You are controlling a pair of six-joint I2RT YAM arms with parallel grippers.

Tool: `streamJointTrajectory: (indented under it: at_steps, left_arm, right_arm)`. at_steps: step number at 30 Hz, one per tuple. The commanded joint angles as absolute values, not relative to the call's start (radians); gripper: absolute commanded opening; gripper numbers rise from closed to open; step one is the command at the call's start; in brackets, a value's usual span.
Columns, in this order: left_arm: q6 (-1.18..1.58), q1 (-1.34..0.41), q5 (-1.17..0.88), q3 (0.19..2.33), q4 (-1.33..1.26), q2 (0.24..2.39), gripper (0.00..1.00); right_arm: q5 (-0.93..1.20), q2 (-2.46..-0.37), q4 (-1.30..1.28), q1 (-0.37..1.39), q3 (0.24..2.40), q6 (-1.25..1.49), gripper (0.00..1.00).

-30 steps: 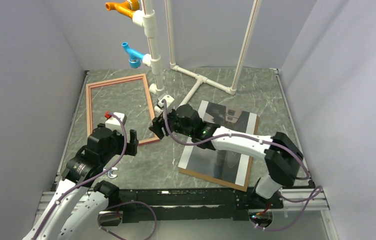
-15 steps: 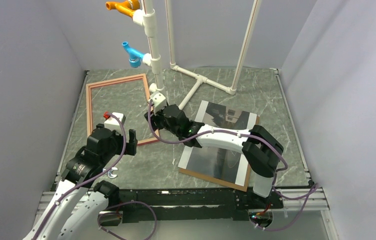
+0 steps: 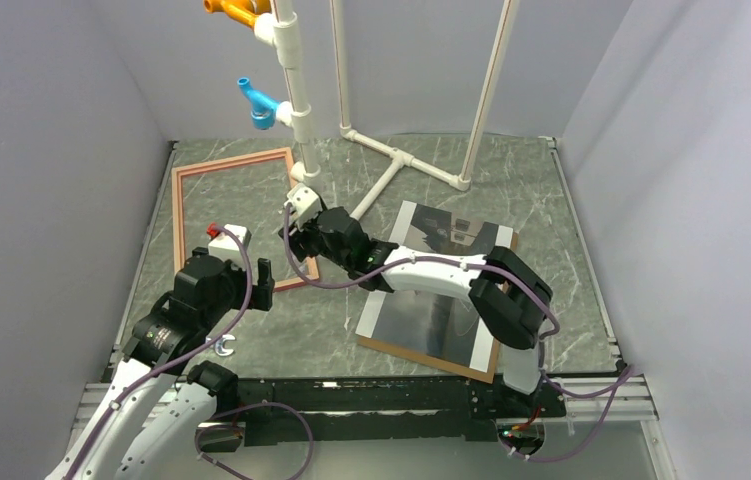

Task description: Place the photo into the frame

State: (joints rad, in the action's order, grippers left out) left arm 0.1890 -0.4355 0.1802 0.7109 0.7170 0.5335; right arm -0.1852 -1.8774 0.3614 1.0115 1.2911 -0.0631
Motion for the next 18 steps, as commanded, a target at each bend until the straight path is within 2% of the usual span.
streamJointTrajectory:
  at_steps: [1, 7, 16, 18]
  left_arm:
    - [0.205, -0.438, 0.194, 0.718, 0.703, 0.534, 0.99]
    - [0.208, -0.439, 0.201, 0.718, 0.705, 0.527, 0.99]
    - [0.210, -0.438, 0.207, 0.715, 0.704, 0.511, 0.99]
    - [0.212, -0.439, 0.209, 0.715, 0.704, 0.509, 0.99]
  right_arm:
    - [-0.178, -1.923, 0.429, 0.903, 1.388, -0.134, 0.65]
    - [-0.008, -1.988, 0.375, 0.831, 1.485, -0.042, 0.66]
    - [-0.035, -2.108, 0.382, 0.824, 1.624, -0.037, 0.68]
    - [-0.046, -2.133, 0.391, 0.824, 1.648, -0.032, 0.72]
